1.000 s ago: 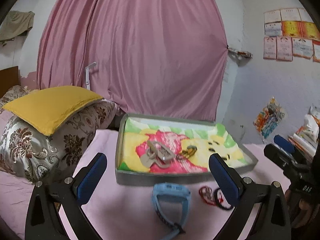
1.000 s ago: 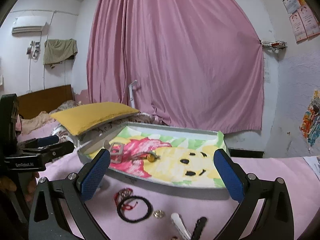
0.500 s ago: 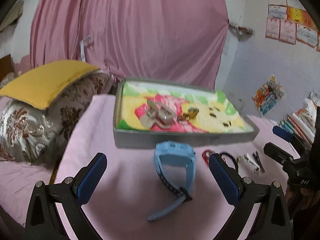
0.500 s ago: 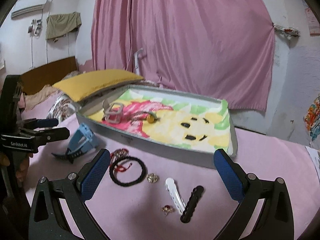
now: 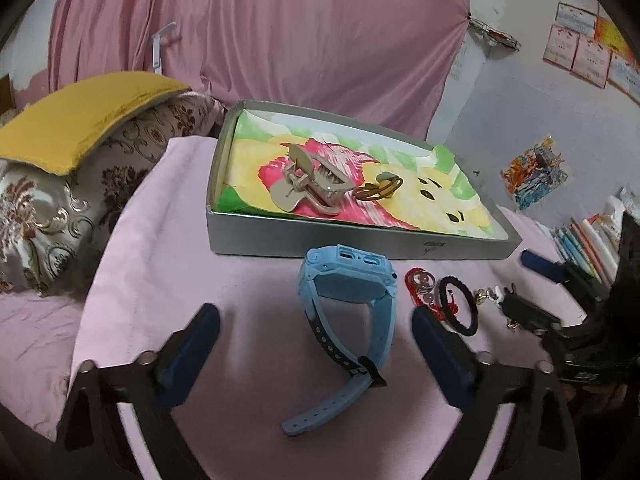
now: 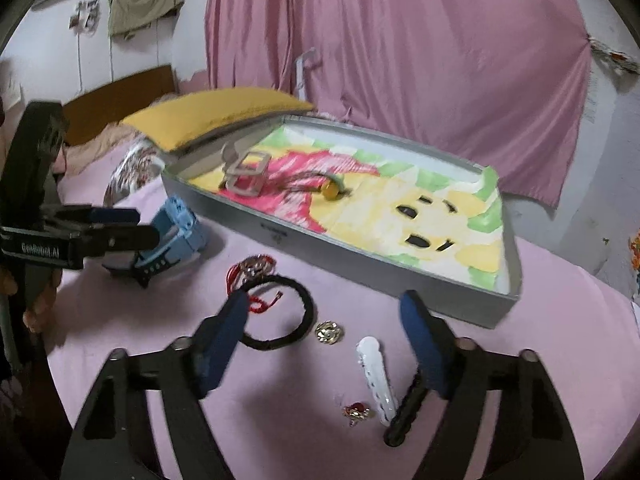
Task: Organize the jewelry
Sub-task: 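Grasp the blue smartwatch with the left tool while the right tool grasps the black beaded bracelet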
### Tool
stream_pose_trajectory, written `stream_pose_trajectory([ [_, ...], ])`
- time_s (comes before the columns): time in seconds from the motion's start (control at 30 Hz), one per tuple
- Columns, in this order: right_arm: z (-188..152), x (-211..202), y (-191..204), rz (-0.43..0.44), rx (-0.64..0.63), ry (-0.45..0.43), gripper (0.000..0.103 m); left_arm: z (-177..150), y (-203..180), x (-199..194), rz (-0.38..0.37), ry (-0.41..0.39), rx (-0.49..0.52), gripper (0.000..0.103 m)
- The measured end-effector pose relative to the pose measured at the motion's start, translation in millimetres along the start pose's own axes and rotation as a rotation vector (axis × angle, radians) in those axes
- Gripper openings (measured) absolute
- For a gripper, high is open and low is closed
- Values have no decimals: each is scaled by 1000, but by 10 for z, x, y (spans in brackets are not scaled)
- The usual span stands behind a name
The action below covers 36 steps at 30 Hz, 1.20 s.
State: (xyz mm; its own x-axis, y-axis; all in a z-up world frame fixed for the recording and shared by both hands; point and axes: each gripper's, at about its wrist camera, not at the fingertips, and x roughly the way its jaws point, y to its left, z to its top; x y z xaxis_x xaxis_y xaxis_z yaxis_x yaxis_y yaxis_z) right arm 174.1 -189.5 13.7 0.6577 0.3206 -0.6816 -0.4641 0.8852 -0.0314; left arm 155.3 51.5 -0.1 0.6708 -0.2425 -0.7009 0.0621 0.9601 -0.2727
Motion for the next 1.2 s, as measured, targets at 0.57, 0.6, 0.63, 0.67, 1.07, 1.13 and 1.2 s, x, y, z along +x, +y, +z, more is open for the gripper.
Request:
stream_pose_trajectory([
  [0.57,122,404,73,41,-106,141,25,92,44,200,-63,95,-37,33],
  [0.6,138,416,73,44,-108,145,25,96,48,204,-63,96,-36,32],
  [0.63,150,428,70,49,-108,149,25,102,48,208,-65,99,-37,29],
  [0.67,155,434,59,53,-106,151,25,110,48,214,-65,102,-38,25],
  [1.07,131,446,73,121,-130,145,6,78,-22,181,-17,88,9,6],
  [1.13,128,441,123,107,-152,143,5,63,-82,162,-16,83,32,6],
  [1.2,123,430,135,98,-157,138,5,46,-119,145,-19,78,45,6],
])
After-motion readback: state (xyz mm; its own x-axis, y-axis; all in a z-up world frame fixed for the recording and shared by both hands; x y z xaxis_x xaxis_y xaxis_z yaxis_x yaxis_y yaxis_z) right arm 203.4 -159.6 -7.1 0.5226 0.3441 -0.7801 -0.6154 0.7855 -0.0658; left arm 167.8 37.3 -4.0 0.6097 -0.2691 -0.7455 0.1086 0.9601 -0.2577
